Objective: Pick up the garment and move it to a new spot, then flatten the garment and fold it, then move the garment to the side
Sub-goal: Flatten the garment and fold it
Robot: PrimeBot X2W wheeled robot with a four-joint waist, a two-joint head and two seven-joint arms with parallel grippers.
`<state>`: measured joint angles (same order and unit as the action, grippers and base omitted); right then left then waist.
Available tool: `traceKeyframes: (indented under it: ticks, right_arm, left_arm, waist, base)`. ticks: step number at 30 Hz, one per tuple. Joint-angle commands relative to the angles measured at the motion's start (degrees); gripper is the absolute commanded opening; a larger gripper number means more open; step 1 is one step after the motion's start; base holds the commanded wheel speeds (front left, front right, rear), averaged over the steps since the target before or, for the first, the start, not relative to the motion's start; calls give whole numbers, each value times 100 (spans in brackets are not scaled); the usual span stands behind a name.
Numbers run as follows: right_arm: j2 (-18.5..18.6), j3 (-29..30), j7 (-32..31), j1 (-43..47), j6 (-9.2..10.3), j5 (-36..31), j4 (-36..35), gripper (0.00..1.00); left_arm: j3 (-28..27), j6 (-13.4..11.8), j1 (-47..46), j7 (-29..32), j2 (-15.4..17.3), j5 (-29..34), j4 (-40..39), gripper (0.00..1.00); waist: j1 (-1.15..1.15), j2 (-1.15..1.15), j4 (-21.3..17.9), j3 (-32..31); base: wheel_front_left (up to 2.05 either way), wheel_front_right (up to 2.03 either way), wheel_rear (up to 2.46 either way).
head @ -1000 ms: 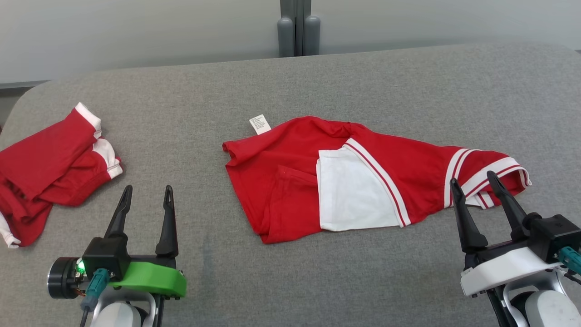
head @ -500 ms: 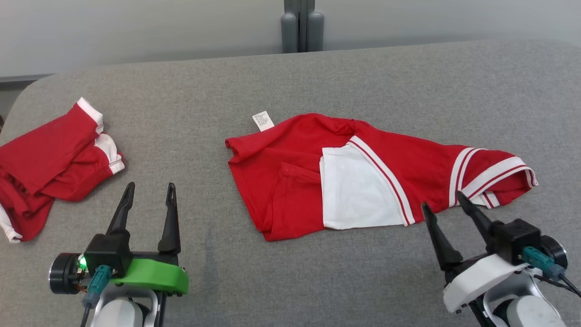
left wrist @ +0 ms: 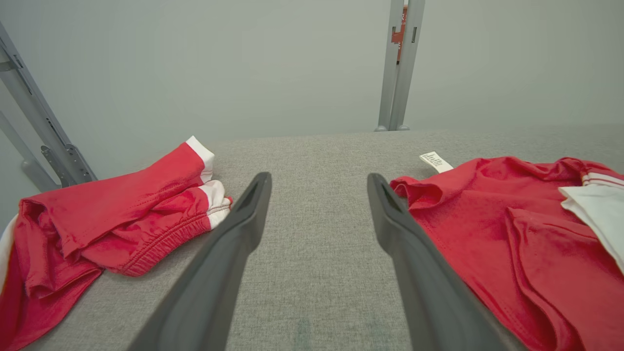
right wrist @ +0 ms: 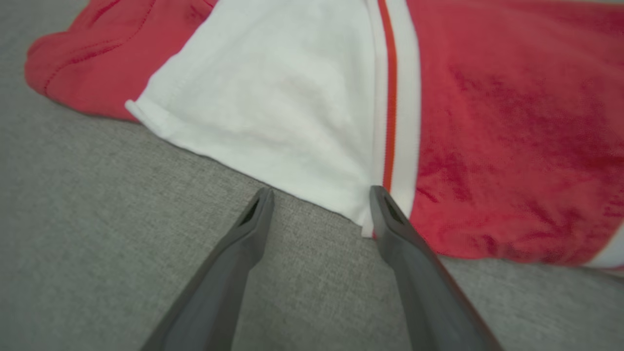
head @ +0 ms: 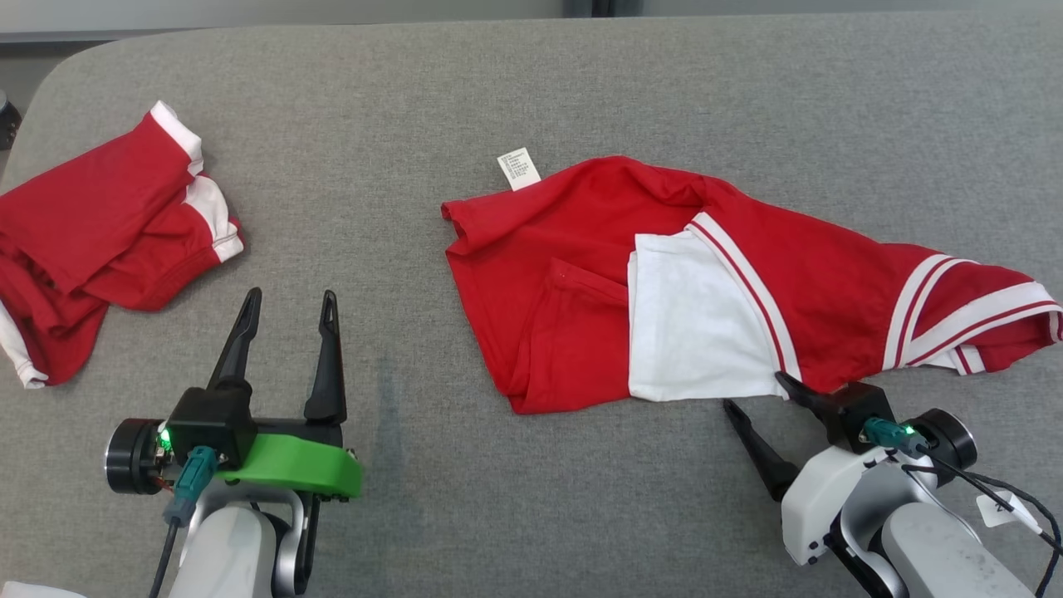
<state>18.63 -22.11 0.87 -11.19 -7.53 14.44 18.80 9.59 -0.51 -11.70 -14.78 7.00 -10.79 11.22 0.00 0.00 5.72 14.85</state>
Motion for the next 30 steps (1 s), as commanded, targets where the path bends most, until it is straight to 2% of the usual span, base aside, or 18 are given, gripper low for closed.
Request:
traceKeyframes:
  ticks: [1, 2, 3, 4, 10, 15, 21, 25, 30]
  right_arm:
    - [31, -105, -110, -65, 8, 16, 172, 100]
    - [56, -178, -140, -82, 8, 44, 224, 80]
    - [101, -263, -118, -113, 8, 56, 243, 24]
    - [132, -308, -89, -136, 8, 62, 244, 0]
    - [215, -310, 348, -297, 8, 124, -191, 0]
    - [184, 77, 749, -237, 8, 182, -843, 0]
    - [-24, 1329, 917, -323, 8, 221, -1179, 0]
    - [-193, 2369, 915, -295, 8, 233, -920, 0]
    - [-359, 3343, 959, -203, 8, 322, -402, 0]
  left_arm:
    - [-4, -1, -99, -38, -4, -8, 15, 100]
    - [-6, -4, -101, -41, -7, -7, 26, 100]
    - [-8, -6, -103, -44, -9, -3, 38, 100]
    - [-12, -4, -104, -36, -10, -5, 45, 100]
    - [-44, -27, -92, -45, 16, 19, 75, 100]
    - [-67, -44, -59, -42, 34, 22, 25, 100]
    - [-80, -48, -13, -43, 47, 39, -52, 100]
    - [-52, -15, -58, -44, 50, 46, -66, 100]
    - [-50, -9, -117, -44, 37, 47, -71, 100]
  waist:
    - [0, 0, 34, 50]
    - [0, 0, 30, 50]
    - [0, 0, 22, 48]
    - [0, 0, 13, 46]
    - [0, 0, -93, -15]
    - [0, 0, -187, -73]
    - [0, 0, -257, -67]
    - [0, 0, -227, -28]
    - [0, 0, -174, 19]
  base:
    - [0, 0, 0]
    - [0, 0, 0]
    - [0, 0, 0]
    - [0, 0, 0]
    - [0, 0, 0]
    - [0, 0, 0]
    - [0, 0, 0]
    - [0, 0, 0]
    - [0, 0, 0]
